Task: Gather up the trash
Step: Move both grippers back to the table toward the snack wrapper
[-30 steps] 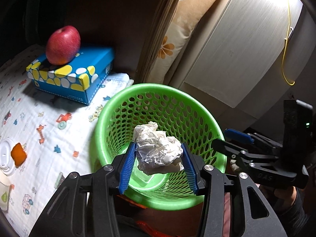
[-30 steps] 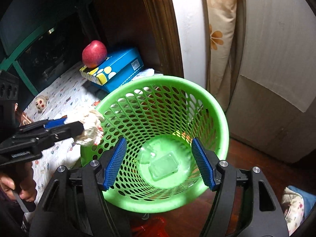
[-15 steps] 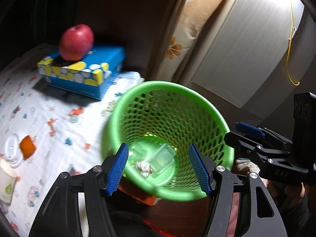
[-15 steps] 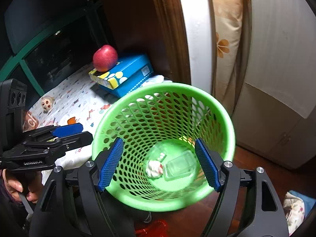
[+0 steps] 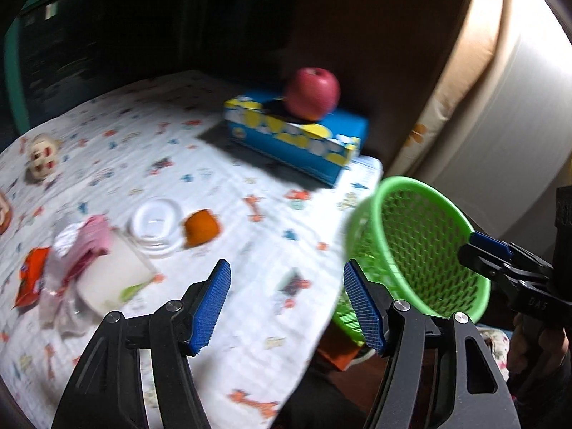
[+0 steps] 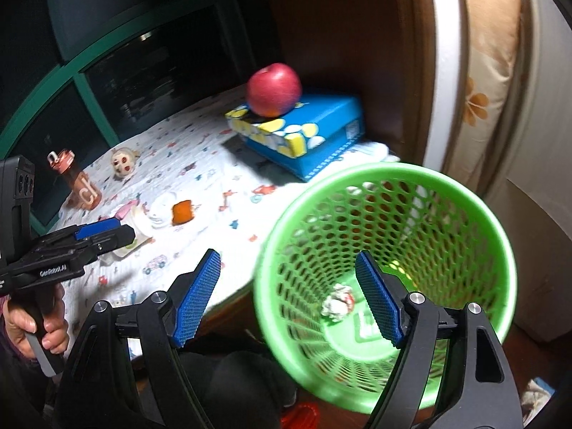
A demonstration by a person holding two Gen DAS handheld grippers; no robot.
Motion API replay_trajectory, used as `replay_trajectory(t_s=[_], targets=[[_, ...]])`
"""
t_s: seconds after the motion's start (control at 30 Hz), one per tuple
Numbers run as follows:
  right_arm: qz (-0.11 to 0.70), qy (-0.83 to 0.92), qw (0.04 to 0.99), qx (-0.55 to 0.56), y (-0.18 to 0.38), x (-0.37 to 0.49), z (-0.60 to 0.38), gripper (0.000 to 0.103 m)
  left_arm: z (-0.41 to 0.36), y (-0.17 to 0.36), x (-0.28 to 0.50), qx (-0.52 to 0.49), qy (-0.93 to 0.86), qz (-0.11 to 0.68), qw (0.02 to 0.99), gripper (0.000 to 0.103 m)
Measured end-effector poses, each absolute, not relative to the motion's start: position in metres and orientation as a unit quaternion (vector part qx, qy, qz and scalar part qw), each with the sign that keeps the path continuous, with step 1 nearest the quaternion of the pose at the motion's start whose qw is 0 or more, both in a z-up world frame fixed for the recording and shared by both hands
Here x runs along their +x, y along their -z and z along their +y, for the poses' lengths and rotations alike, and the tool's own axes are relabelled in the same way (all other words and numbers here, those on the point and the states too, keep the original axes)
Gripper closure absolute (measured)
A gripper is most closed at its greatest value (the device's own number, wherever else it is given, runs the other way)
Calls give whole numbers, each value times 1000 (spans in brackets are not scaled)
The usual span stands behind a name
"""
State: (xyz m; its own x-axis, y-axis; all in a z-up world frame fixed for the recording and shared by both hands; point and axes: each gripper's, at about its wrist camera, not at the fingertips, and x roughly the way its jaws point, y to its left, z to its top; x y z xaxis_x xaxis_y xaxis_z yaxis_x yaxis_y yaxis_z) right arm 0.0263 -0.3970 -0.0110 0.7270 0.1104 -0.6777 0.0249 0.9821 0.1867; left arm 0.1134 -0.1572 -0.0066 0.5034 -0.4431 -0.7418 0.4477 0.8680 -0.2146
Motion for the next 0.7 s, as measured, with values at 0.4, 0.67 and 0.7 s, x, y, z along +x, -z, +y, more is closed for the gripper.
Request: replay_trajectory(t_s=[0.4, 0.67, 0.7], targets=[[380, -91, 918, 62, 12, 64, -316, 25, -4, 19, 152, -51, 89, 432, 896, 37], [387, -132, 912, 43, 13, 86, -264, 22, 79, 47, 188, -72, 18, 459, 885, 31], [388, -136, 911, 41, 14, 89, -258, 22, 84, 50, 191, -73, 14, 463, 883, 30]])
